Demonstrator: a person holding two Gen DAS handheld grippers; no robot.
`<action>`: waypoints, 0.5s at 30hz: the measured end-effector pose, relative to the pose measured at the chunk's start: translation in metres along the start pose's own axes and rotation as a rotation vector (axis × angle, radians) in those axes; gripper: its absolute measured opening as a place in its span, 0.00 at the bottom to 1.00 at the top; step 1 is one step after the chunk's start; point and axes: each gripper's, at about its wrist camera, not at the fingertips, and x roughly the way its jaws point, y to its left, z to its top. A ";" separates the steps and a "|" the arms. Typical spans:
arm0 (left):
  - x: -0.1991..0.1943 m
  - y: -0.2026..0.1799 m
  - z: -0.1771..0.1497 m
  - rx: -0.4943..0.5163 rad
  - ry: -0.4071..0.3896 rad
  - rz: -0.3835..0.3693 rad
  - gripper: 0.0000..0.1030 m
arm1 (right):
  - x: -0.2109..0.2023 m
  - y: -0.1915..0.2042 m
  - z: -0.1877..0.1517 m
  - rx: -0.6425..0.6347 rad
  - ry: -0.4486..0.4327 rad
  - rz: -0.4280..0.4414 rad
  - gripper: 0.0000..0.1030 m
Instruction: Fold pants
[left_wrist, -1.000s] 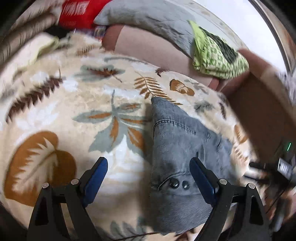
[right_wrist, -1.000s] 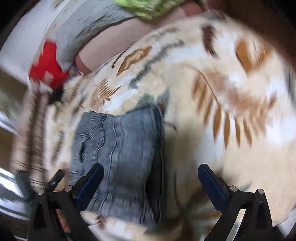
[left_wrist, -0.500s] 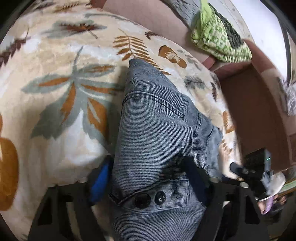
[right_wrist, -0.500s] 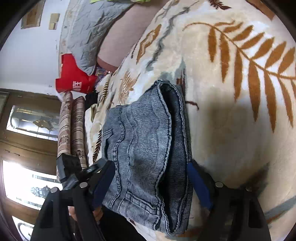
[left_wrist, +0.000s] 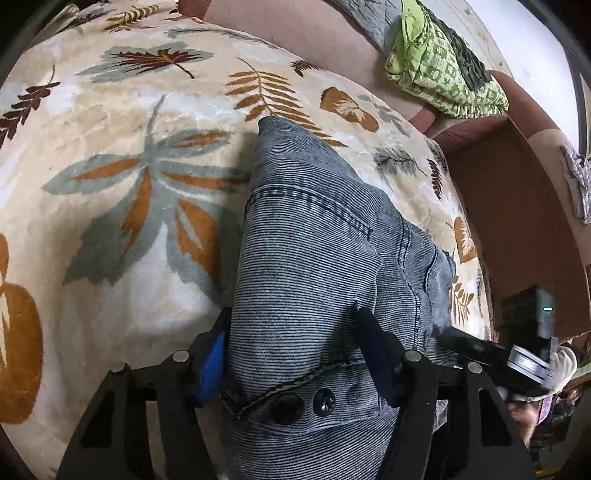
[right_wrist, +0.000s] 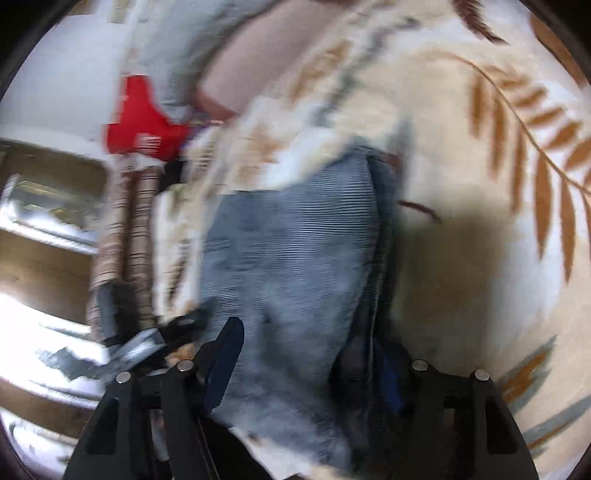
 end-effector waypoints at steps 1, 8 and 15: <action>0.000 0.001 0.000 0.001 0.002 -0.001 0.65 | 0.002 -0.005 -0.001 0.041 -0.005 0.016 0.62; 0.004 -0.001 0.001 0.009 0.006 0.001 0.65 | 0.012 -0.004 0.000 0.063 0.032 0.049 0.64; 0.003 -0.013 0.000 0.088 0.001 0.086 0.41 | 0.024 0.009 0.002 0.013 0.062 0.032 0.32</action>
